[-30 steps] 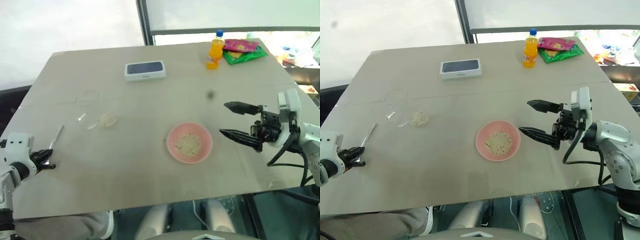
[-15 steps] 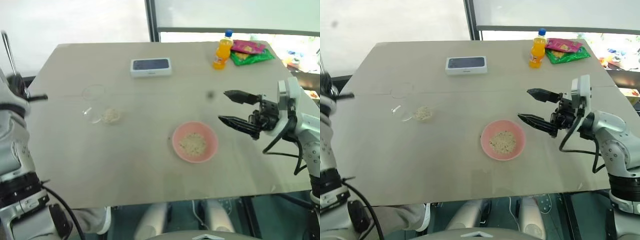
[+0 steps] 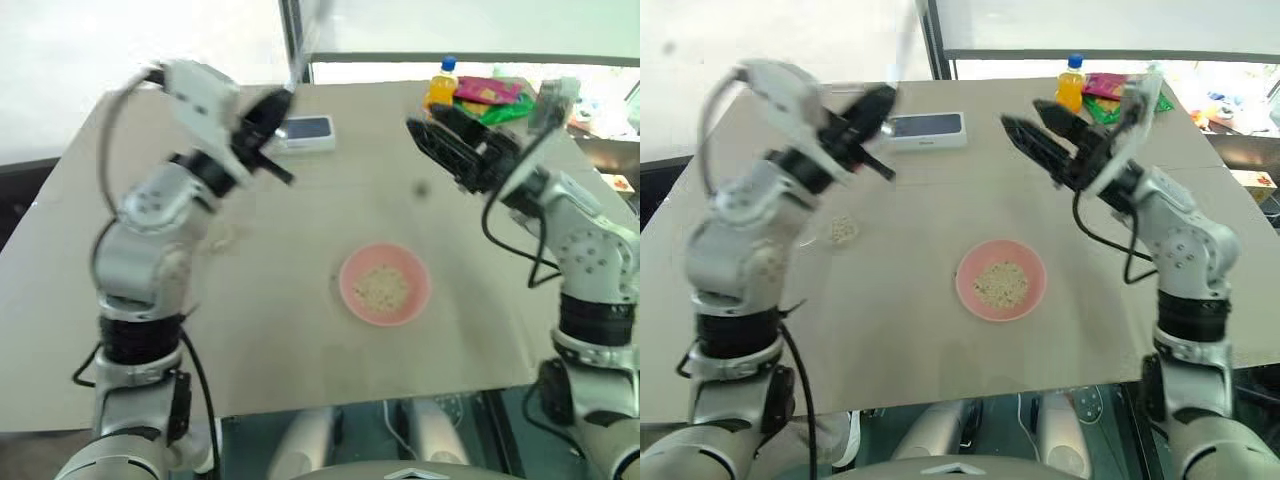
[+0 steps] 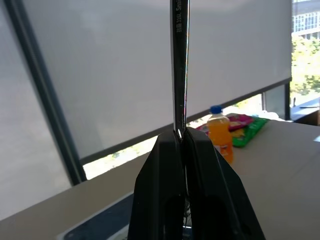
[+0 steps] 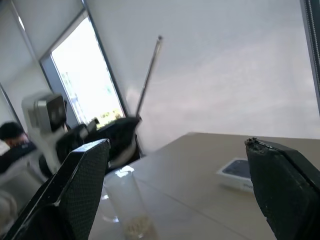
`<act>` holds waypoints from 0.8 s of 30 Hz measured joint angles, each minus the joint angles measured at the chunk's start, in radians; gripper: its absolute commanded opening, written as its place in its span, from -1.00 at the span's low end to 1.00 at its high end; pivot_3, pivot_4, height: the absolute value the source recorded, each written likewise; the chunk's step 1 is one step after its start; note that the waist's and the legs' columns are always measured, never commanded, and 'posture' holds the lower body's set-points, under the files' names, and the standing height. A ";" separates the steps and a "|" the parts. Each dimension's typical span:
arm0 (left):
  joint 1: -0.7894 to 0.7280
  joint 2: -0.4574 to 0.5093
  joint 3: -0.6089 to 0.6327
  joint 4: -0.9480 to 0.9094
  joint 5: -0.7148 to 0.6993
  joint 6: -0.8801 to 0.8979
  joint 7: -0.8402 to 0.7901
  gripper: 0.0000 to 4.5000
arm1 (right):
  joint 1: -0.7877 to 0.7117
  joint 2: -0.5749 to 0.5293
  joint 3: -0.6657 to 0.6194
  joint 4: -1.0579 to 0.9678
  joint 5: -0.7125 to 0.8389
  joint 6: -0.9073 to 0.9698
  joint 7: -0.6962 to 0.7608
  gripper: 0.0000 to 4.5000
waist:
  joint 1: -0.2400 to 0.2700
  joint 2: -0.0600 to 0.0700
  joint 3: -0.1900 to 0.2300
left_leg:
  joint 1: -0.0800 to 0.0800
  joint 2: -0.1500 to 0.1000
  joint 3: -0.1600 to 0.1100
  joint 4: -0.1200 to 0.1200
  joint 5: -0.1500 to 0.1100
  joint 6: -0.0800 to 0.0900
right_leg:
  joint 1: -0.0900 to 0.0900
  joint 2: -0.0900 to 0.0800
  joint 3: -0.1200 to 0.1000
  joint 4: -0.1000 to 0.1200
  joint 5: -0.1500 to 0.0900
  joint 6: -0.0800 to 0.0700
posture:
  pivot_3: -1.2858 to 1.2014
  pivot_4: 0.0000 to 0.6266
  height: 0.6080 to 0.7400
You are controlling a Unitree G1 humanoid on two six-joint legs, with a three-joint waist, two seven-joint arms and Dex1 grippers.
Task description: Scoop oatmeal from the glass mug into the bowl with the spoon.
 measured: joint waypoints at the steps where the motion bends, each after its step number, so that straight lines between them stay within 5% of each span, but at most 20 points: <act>1: 0.004 -0.005 -0.034 0.001 0.021 -0.002 -0.009 -0.98 | -0.023 0.011 0.006 0.004 -0.001 0.017 -0.035 1.00 | -0.002 0.000 0.000 | 0.000 0.000 0.001 0.000 0.000 0.000 | -0.001 0.000 0.001 0.001 0.000 0.000 | 0.03 -0.52 1.00; 14: 0.011 -0.017 -0.092 0.020 0.122 -0.043 -0.108 -0.98 | -0.109 0.083 0.028 0.081 -0.020 0.105 -0.146 1.00 | -0.004 0.002 0.001 | -0.001 0.000 0.002 0.000 0.000 0.000 | -0.002 0.001 0.002 0.002 0.000 0.000 | 0.03 -0.52 1.00; 18: 0.013 -0.017 -0.100 0.030 0.149 -0.052 -0.132 -1.00 | -0.122 0.091 0.030 0.083 -0.023 0.113 -0.153 0.52 | -0.004 0.002 0.001 | -0.001 0.000 0.002 0.000 0.000 0.000 | -0.002 0.001 0.002 0.002 0.000 0.000 | 0.03 -0.52 1.00; 24: 0.020 -0.015 -0.121 0.049 0.201 -0.091 -0.158 -1.00 | -0.126 0.082 0.030 0.083 -0.030 0.125 -0.163 -0.74 | -0.004 0.002 0.001 | -0.001 0.000 0.002 0.000 0.000 0.000 | -0.002 0.001 0.002 0.002 0.000 0.000 | 0.03 -0.52 1.00</act>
